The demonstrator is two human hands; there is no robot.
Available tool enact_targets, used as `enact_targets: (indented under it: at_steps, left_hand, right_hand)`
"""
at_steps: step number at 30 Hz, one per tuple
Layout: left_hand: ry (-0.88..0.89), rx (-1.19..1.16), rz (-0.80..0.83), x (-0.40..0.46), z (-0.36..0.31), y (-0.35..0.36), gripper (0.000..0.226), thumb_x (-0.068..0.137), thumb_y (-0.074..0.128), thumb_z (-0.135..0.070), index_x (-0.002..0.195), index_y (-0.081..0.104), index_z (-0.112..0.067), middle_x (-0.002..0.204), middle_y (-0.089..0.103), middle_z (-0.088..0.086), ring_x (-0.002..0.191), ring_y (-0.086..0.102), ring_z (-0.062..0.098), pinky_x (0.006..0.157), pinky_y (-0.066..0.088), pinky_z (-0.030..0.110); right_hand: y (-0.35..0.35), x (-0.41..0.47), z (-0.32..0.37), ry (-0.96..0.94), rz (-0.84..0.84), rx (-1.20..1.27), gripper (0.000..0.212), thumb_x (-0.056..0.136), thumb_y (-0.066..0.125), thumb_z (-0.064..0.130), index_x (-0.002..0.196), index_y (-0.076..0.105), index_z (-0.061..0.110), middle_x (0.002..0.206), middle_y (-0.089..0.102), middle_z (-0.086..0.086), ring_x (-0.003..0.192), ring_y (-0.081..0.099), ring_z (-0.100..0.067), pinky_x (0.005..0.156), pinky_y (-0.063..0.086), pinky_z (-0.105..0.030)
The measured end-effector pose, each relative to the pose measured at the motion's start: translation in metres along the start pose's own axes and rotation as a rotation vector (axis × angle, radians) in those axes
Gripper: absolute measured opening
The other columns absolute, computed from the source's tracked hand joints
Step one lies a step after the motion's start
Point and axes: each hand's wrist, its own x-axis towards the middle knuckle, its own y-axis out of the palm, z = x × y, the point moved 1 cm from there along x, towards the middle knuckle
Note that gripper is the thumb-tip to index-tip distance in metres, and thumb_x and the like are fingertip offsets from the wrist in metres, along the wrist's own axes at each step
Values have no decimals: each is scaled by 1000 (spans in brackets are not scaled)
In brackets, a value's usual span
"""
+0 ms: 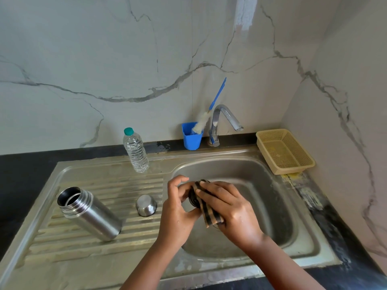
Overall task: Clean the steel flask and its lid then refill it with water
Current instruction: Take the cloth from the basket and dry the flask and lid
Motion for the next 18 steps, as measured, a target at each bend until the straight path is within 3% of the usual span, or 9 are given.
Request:
enact_targets:
  at_steps: [6, 11, 14, 16, 18]
  left_hand:
    - [1, -4, -7, -7, 1, -2, 88, 65, 88, 3, 118, 38, -46, 118, 69, -11, 113, 66, 20, 100, 49, 42]
    - [-5, 28, 17, -6, 2, -5, 90, 64, 88, 3, 119, 36, -45, 118, 68, -15, 116, 64, 16, 104, 46, 35]
    - [7, 71, 28, -6, 0, -3, 97, 67, 84, 8, 118, 34, -58, 116, 66, -16, 116, 61, 10, 100, 45, 23]
    - [37, 99, 37, -7, -1, -2, 101, 68, 80, 11, 121, 33, -61, 117, 65, -8, 117, 60, 13, 99, 44, 22]
    - [50, 97, 44, -9, -1, -3, 102, 69, 79, 12, 124, 34, -60, 120, 64, -2, 118, 60, 15, 100, 44, 22]
  right_hand:
    - [0, -14, -14, 20, 33, -55, 41, 80, 77, 9, 119, 71, 20, 129, 63, 8, 111, 60, -19, 82, 55, -31]
    - [-8, -9, -15, 105, -33, -10, 49, 77, 76, -1, 120, 71, 20, 131, 62, 10, 113, 59, -19, 85, 54, -32]
    - [-11, -1, -1, -100, 47, -31, 36, 86, 74, 16, 122, 70, 21, 132, 62, 8, 116, 59, -22, 95, 50, -29]
    - [-8, 0, 5, -232, 121, -126, 28, 90, 69, 20, 118, 71, 22, 131, 63, 8, 118, 60, -23, 93, 50, -30]
    - [-7, 0, 3, -236, 115, -146, 28, 90, 68, 18, 117, 71, 22, 130, 64, 8, 116, 60, -22, 91, 52, -31]
